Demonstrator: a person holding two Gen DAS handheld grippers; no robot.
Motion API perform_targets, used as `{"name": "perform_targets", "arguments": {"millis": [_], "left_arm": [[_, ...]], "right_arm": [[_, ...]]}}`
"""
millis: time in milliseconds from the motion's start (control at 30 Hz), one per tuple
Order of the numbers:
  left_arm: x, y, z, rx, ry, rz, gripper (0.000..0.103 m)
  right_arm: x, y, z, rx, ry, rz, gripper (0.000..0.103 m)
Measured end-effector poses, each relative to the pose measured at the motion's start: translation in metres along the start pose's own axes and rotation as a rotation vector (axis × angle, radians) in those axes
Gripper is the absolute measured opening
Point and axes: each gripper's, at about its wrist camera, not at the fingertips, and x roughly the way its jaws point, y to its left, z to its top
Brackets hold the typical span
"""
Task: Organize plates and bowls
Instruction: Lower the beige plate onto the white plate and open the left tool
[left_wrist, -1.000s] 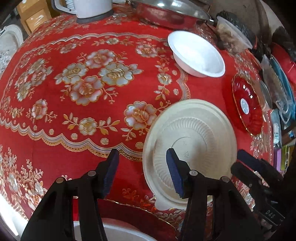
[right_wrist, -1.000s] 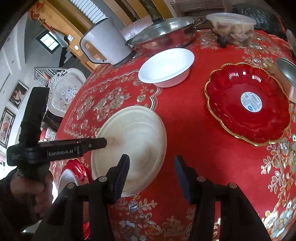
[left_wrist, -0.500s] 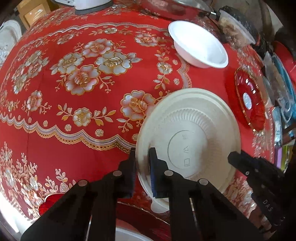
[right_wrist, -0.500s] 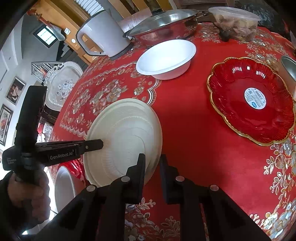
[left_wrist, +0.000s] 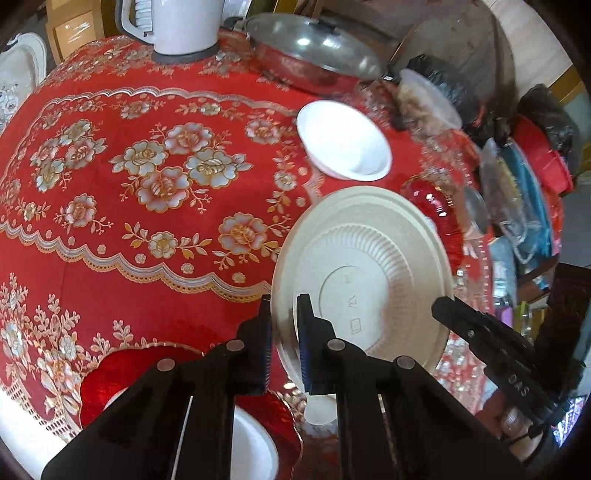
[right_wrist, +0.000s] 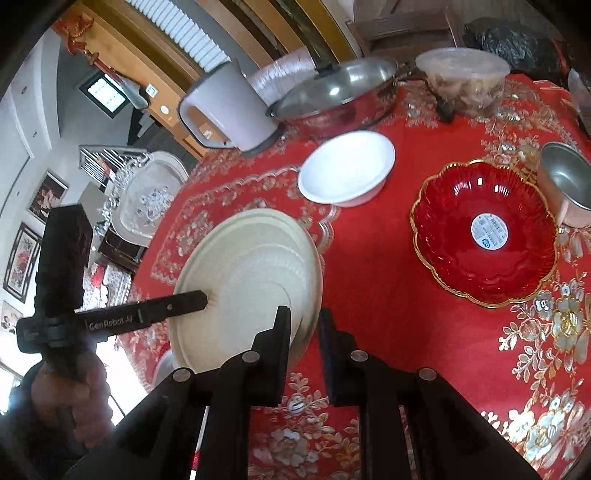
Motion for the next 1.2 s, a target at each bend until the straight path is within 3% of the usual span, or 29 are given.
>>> {"name": "perform_targets", "arguments": {"millis": [333, 567, 933, 1200], "left_arm": [[-0.051, 0.031, -0.022, 0.013, -0.073, -0.055, 0.01], [-0.075, 0.069, -0.052, 0.031, -0.079, -0.042, 0.01], [-0.054, 0.125, -0.116, -0.003, 0.018, -0.026, 0.013], [-0.042, 0.131, -0.141, 0.008, 0.063, -0.061, 0.014]], "right_arm": [[-0.019, 0.059, -0.014, -0.05, -0.043, 0.005, 0.015], [-0.009, 0.106, -0.038, -0.096, -0.021, 0.015, 0.015], [0.029, 0.145, -0.094, -0.127, 0.097, -0.02, 0.015], [0.042, 0.135, -0.113, -0.073, 0.128, -0.067, 0.015]]}}
